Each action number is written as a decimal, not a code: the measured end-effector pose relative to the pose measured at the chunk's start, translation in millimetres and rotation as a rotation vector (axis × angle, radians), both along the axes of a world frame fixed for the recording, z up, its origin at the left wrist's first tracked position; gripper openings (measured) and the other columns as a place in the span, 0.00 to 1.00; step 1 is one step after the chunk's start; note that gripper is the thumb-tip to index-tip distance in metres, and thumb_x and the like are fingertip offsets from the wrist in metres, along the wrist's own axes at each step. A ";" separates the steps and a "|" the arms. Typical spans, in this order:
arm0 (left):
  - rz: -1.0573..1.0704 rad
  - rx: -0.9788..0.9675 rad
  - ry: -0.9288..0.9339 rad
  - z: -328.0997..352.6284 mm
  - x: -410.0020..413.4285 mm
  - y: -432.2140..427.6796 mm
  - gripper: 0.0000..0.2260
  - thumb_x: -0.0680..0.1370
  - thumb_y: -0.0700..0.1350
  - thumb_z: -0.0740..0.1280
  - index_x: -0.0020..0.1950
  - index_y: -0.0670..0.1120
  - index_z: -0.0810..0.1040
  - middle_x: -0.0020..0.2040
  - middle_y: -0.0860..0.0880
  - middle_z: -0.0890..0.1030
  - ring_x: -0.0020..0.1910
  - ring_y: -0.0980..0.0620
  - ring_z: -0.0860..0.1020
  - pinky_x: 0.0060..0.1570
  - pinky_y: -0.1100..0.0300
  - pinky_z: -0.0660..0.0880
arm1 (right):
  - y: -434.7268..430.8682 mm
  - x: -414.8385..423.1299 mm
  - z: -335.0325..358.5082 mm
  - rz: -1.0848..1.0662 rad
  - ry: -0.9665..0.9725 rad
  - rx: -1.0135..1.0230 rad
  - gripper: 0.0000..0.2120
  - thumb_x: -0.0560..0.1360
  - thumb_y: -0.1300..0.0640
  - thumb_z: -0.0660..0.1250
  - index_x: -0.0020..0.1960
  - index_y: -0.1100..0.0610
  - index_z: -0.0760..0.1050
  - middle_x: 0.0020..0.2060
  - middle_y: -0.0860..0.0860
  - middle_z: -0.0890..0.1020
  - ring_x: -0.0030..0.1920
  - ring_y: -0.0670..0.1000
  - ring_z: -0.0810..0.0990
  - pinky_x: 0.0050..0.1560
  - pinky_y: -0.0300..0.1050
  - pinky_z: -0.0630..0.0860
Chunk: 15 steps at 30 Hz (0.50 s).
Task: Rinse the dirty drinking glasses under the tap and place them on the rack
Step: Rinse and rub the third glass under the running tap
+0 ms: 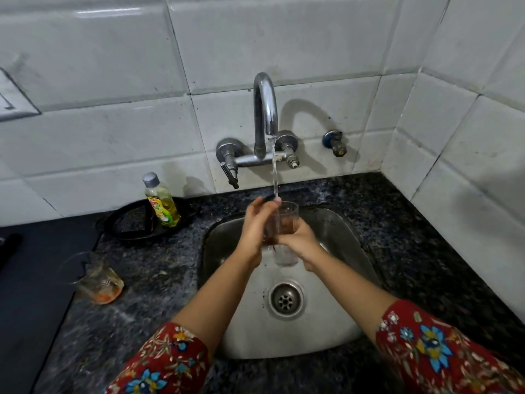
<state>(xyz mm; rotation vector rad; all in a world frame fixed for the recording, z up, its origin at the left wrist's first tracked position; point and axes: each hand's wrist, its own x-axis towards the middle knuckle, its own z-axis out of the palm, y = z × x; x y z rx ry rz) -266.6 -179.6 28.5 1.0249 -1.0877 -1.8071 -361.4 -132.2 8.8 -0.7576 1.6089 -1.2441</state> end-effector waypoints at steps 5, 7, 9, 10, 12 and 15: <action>0.369 -0.233 -0.229 3.3 1.9 -20.1 0.29 0.80 0.44 0.64 0.77 0.46 0.55 0.75 0.45 0.62 0.73 0.47 0.65 0.70 0.56 0.64 | 7.3 0.4 4.0 0.252 0.189 0.042 0.26 0.60 0.69 0.77 0.52 0.52 0.73 0.44 0.46 0.81 0.46 0.46 0.80 0.47 0.38 0.77; 0.359 -0.398 -0.334 7.4 0.6 -26.9 0.33 0.79 0.42 0.64 0.79 0.48 0.48 0.79 0.47 0.55 0.76 0.49 0.58 0.73 0.56 0.57 | 12.6 -5.8 1.4 0.235 0.227 0.055 0.27 0.59 0.68 0.78 0.52 0.52 0.72 0.44 0.46 0.81 0.46 0.47 0.80 0.46 0.38 0.76; 0.342 -0.515 -0.439 10.5 -1.8 -31.3 0.36 0.79 0.40 0.64 0.79 0.49 0.45 0.79 0.48 0.51 0.77 0.49 0.54 0.70 0.61 0.52 | 13.9 -12.8 1.9 0.204 0.239 0.054 0.29 0.58 0.67 0.79 0.55 0.54 0.73 0.48 0.50 0.82 0.50 0.51 0.81 0.50 0.43 0.77; 0.345 -0.550 -0.481 10.8 -3.1 -32.5 0.37 0.79 0.40 0.64 0.79 0.48 0.43 0.80 0.48 0.49 0.77 0.49 0.53 0.70 0.62 0.51 | 13.8 -15.7 3.0 0.215 0.260 0.052 0.30 0.57 0.67 0.79 0.55 0.55 0.73 0.49 0.51 0.82 0.51 0.52 0.81 0.52 0.46 0.78; 0.356 -0.615 -0.562 10.3 -5.1 -32.3 0.37 0.79 0.38 0.63 0.79 0.46 0.42 0.80 0.47 0.49 0.78 0.48 0.52 0.73 0.58 0.50 | 13.0 -18.9 5.2 0.241 0.301 0.060 0.32 0.55 0.65 0.80 0.56 0.56 0.74 0.50 0.51 0.82 0.51 0.52 0.81 0.55 0.49 0.78; 0.326 -0.678 -0.649 8.8 -3.9 -31.9 0.35 0.78 0.35 0.61 0.79 0.44 0.45 0.80 0.47 0.50 0.78 0.48 0.52 0.76 0.54 0.51 | 11.0 -20.6 8.1 0.233 0.293 0.050 0.30 0.55 0.65 0.80 0.54 0.55 0.74 0.48 0.50 0.82 0.50 0.52 0.81 0.55 0.48 0.78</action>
